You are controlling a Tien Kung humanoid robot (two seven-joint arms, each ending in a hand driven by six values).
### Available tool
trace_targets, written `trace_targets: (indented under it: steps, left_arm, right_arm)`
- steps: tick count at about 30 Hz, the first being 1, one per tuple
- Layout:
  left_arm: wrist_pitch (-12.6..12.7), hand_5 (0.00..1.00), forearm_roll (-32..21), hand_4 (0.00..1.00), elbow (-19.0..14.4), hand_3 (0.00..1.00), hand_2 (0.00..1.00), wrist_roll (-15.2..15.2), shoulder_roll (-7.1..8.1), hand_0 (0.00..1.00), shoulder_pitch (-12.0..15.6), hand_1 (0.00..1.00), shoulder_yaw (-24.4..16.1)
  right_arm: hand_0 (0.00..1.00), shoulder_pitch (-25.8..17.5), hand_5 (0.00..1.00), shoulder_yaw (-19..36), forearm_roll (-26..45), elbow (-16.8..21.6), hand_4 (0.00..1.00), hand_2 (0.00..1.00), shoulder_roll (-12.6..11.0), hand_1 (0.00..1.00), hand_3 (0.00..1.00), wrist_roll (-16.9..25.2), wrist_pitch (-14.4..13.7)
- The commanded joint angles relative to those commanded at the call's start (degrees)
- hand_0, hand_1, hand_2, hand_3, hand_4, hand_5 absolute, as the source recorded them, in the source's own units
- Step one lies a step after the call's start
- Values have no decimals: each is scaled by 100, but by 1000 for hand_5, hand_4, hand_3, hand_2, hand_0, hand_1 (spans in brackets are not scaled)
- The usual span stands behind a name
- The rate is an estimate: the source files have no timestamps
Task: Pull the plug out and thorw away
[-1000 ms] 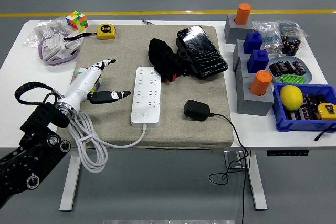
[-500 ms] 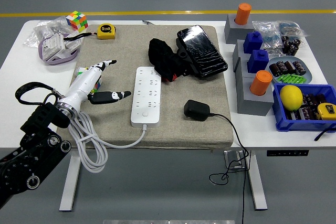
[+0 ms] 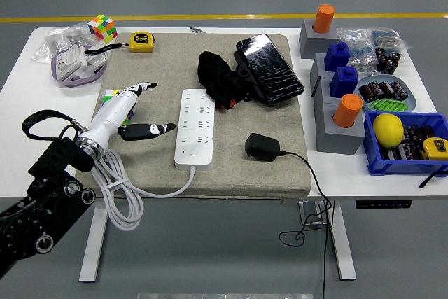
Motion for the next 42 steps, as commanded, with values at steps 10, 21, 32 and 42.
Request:
trace_targets:
  steps: [10,21,32,42]
  left_arm:
    - [-6,519,-2,998,11,935,990,4,7,998,-19,998,41]
    - [-3,519,-18,998,10,934,990,-6,12,998,-14,998,59]
    - [1,519,-12,998,3,934,989,-11,11,998,-2,998,61]
    - [-5,518,-14,998,4,933,990,-9,-4,998,21,998,31]
  right_arm:
    - [567,13,482,-19,9,3,972,670,-20,645,568,-7,-7]
    - [568,5,482,-57,20,3,973,669,-25,645,567,-5,-1]
    - [567,-14,481,-28,15,2,972,669,-9,645,567,-5,0]
    - [568,-22,481,-11,11,2,972,668,5,645,566,4,-3]
